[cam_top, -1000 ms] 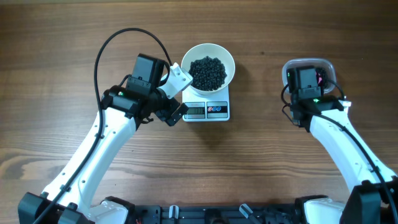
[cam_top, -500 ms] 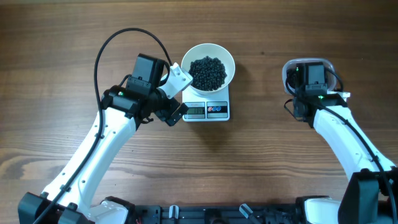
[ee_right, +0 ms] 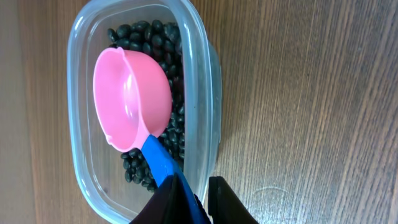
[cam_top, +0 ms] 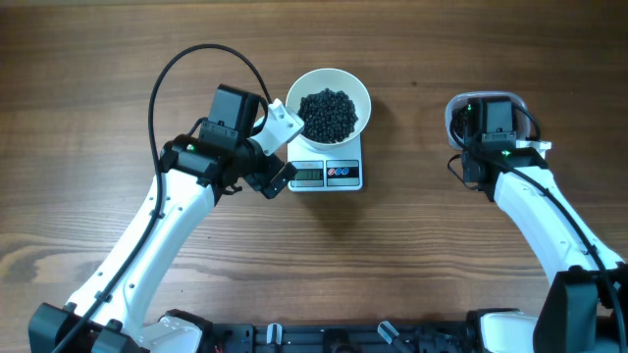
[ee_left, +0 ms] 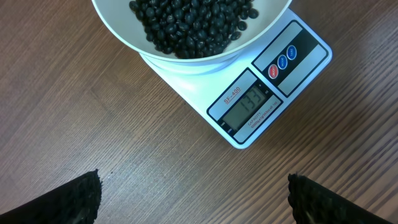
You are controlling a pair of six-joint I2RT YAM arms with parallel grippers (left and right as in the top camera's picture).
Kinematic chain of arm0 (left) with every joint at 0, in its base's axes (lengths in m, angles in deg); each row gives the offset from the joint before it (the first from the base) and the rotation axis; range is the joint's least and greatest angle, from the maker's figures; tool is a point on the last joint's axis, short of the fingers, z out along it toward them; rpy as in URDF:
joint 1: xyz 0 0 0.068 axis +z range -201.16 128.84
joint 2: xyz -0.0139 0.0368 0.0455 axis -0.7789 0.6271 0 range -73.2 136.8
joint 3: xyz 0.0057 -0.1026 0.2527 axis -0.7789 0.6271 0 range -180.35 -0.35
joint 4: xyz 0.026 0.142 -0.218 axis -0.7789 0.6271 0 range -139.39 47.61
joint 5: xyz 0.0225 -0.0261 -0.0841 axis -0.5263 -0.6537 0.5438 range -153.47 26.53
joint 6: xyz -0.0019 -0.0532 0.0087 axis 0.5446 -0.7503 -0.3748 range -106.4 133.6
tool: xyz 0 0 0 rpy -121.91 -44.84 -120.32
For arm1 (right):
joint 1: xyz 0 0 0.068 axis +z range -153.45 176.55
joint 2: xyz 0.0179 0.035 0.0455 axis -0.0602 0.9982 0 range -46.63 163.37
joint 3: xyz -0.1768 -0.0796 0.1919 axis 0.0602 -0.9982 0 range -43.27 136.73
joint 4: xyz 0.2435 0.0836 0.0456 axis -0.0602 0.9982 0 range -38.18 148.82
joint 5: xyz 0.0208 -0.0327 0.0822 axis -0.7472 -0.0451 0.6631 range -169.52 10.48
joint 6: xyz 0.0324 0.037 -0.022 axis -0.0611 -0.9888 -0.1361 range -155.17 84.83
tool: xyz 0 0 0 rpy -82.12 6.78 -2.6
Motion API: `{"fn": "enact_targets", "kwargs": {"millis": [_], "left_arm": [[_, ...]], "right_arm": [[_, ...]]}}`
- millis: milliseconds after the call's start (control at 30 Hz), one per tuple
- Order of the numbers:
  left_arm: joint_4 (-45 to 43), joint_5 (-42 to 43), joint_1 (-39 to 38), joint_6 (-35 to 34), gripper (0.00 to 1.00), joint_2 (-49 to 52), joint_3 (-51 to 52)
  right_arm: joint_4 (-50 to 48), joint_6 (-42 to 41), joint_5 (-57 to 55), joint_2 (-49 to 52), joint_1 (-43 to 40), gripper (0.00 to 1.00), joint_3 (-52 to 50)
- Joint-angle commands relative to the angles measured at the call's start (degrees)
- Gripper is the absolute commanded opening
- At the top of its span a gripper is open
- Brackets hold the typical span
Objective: Scoop item into bowl and weigh 150g on scale
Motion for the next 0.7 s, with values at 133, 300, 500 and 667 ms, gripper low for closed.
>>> {"fn": "enact_targets", "kwargs": {"millis": [133,300,500,667], "left_arm": [[0.02,0.9,0.26,1.14,1.0,-0.48,0.22],[0.02,0.9,0.26,1.14,1.0,-0.48,0.22],[0.02,0.9,0.26,1.14,1.0,-0.48,0.2],[0.02,0.9,0.26,1.14,1.0,-0.48,0.22]], "right_arm": [[0.04,1.38,1.68,0.66,-0.42,0.04,-0.35],[-0.35,2.82,3.39,-2.03,-0.42,0.04,-0.28],[-0.61,7.26,3.69,-7.8,-0.42,0.04,-0.24],[-1.05,12.11,7.19,-14.43,-1.73,0.04,-0.17]]}}
